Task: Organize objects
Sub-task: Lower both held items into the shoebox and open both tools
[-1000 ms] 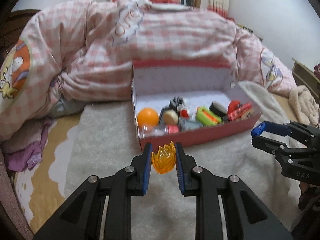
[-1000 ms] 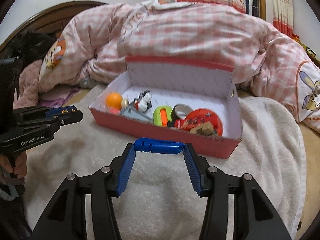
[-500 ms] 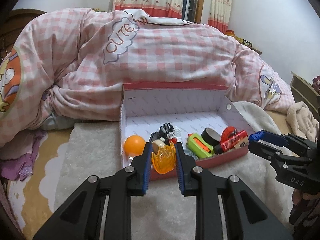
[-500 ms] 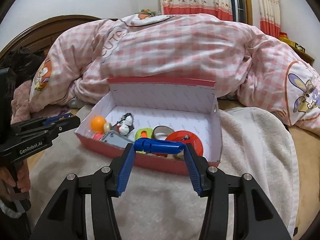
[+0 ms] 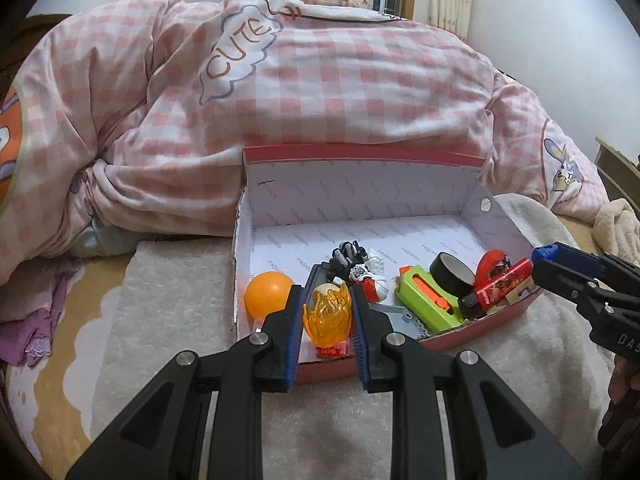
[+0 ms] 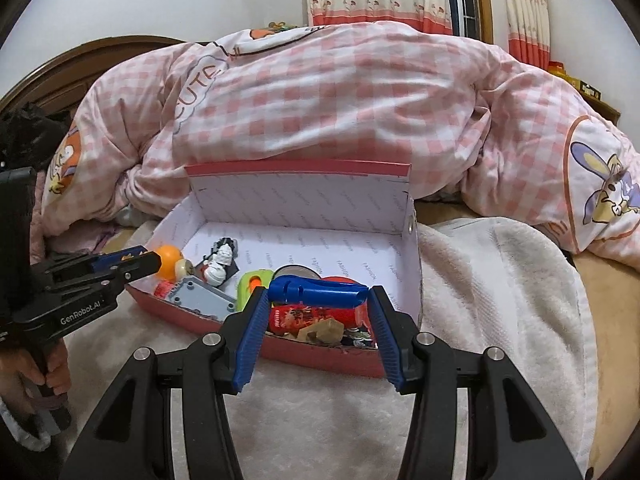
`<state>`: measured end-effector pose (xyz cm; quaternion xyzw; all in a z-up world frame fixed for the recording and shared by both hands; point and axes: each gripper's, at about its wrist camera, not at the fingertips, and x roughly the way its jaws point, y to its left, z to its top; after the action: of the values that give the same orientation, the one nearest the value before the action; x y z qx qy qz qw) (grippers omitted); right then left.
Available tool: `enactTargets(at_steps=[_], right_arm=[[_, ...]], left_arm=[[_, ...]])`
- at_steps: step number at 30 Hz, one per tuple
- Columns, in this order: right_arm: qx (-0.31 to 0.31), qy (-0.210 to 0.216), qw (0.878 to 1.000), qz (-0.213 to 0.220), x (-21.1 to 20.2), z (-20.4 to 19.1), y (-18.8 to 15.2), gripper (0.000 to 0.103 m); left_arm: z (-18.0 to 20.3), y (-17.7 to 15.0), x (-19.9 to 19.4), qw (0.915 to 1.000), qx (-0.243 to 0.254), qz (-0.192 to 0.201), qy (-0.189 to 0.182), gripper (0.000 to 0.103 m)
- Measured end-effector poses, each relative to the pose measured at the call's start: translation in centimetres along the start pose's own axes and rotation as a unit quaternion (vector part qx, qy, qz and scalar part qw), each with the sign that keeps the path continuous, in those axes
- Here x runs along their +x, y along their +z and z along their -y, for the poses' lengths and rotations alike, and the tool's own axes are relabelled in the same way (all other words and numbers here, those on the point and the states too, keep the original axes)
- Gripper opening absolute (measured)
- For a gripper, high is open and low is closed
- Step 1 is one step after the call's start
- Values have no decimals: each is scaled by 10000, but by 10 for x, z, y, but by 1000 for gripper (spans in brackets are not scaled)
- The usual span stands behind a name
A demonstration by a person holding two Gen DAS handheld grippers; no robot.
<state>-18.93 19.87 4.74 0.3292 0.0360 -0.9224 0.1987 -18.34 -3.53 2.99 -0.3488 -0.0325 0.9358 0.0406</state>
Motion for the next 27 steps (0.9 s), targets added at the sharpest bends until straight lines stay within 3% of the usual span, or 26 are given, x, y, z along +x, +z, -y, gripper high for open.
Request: enactTargets(at_steps=[27], right_arm=[[-187, -148, 9995, -191, 33, 2, -14, 51]], left_arm=[[-13, -5, 26, 9998, 24, -121, 134, 22]])
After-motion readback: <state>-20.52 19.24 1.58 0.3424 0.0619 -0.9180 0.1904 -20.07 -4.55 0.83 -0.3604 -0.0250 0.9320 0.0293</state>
